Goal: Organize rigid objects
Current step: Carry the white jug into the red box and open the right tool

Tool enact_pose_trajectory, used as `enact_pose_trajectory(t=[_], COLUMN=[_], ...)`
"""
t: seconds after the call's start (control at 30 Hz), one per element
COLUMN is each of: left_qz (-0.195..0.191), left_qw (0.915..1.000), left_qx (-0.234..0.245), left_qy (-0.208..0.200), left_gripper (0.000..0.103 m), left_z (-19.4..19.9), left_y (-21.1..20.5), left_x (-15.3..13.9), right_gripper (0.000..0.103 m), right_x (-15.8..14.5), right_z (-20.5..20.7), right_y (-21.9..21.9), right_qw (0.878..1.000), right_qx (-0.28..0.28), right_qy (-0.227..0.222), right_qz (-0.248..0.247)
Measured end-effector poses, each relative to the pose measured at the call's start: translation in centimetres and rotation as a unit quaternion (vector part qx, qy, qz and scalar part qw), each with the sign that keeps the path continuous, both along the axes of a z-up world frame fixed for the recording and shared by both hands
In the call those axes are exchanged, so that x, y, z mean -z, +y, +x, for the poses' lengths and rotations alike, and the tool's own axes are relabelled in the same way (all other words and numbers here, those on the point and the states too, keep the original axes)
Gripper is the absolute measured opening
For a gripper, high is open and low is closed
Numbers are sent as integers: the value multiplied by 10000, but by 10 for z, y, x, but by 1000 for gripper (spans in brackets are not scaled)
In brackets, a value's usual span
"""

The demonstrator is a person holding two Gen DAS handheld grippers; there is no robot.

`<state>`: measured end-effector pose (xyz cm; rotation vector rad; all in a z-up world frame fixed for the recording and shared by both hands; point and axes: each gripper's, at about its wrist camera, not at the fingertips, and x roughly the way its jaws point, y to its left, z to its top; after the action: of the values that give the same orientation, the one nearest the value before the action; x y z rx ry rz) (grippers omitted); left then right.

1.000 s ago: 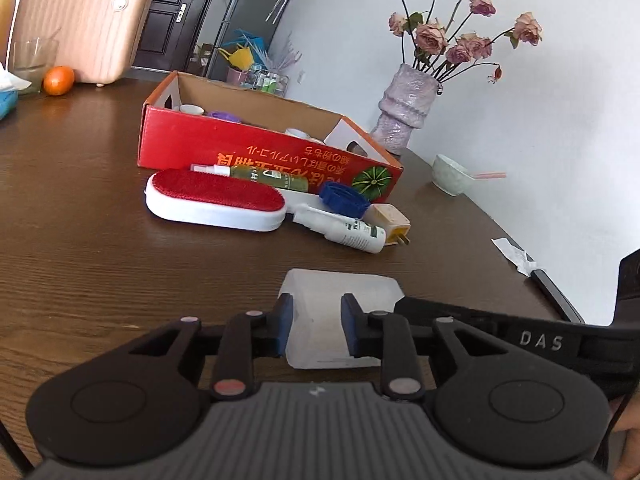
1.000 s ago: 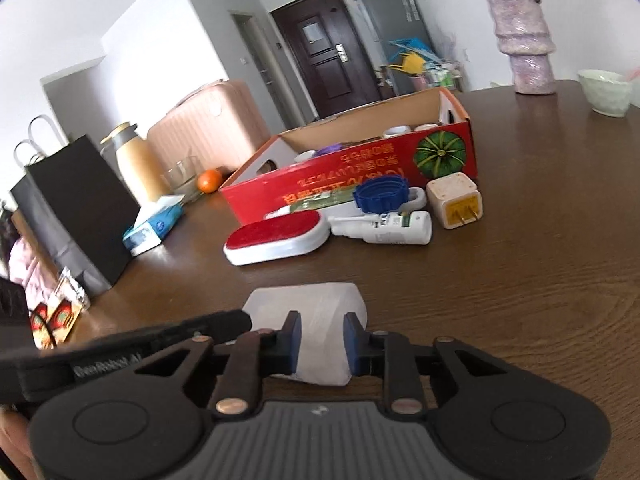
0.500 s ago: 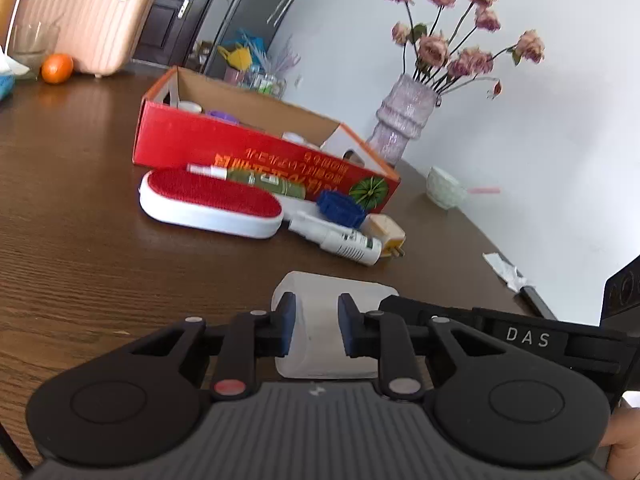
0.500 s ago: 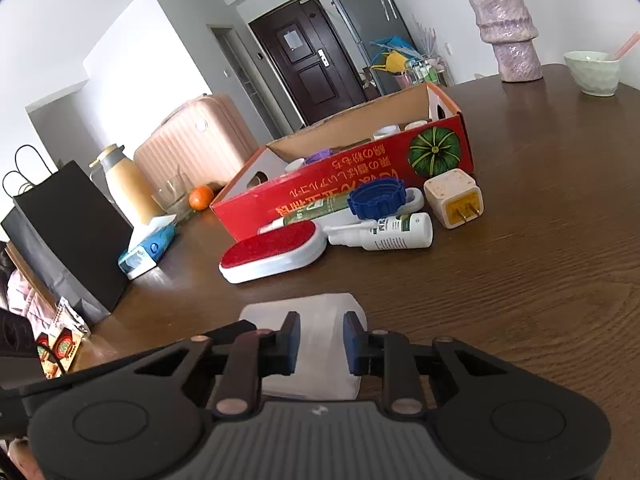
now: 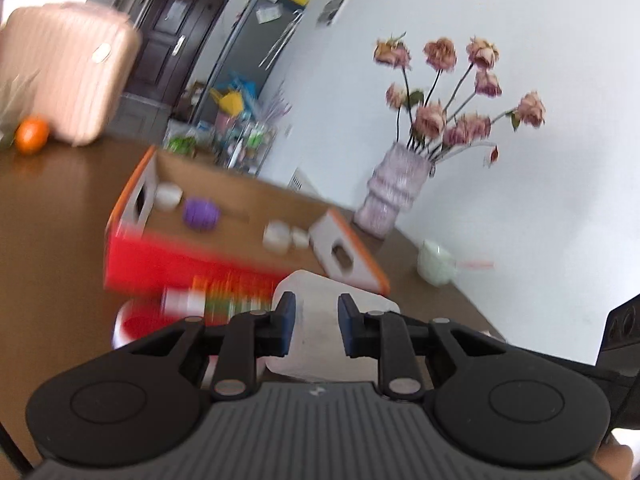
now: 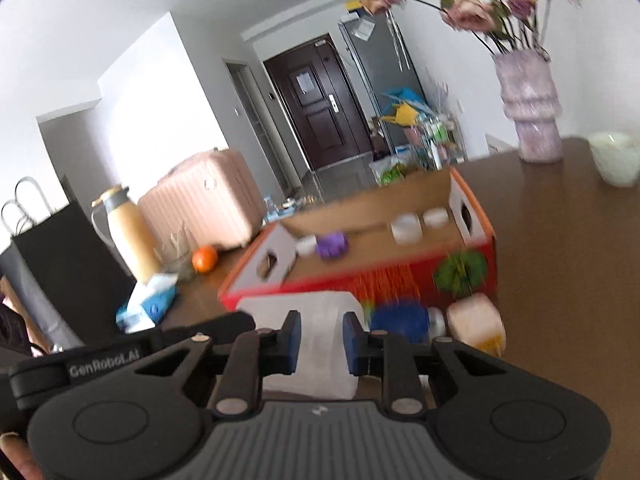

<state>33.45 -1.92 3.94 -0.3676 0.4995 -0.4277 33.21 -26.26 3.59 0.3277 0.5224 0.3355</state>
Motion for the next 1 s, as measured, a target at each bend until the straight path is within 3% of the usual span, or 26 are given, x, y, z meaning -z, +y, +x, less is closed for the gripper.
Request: enact_pose_trajectory(t=[0.1,0.23,0.37,0.5,0.57,0.67,0.8,1.0], left_qz=[-280,-247,-293,-151,-171,-71,-8,162], left_qw=[9996,9996,9983,9966,9933,9896,9866,9848], left_qx=[17,34,-57,-169,-188,-252,-243,-470], left_qy=[83,145,493,789,1124,1412,1616,1662], left_gripper=[23,23,23,23,23,23,23,25], left_z=[51,124,192,251,280,303,313,312], left_y=[3,1,-1,-3,-2,-3,-5,5], left_x=[-18,-35,-27,-6,9,27,42,43], right_gripper=[22,22,22,22,22,22,22,22], right_x=[-12,-19,-12,8,19,35,40,40], right_z=[54,132,206,267,292,317,327,334], right_y=[0,-2,-2,5,10,15,17,31], right_qw=[10000,9997,9990,9974,9958,9930,9922,9914], right_qx=[18,-10,97,156,183,199,277,11], right_qy=[14,223,421,686,842,1094,1087,1160], right_qz=[-47,24,81,-164,-296,-406,-544,-612])
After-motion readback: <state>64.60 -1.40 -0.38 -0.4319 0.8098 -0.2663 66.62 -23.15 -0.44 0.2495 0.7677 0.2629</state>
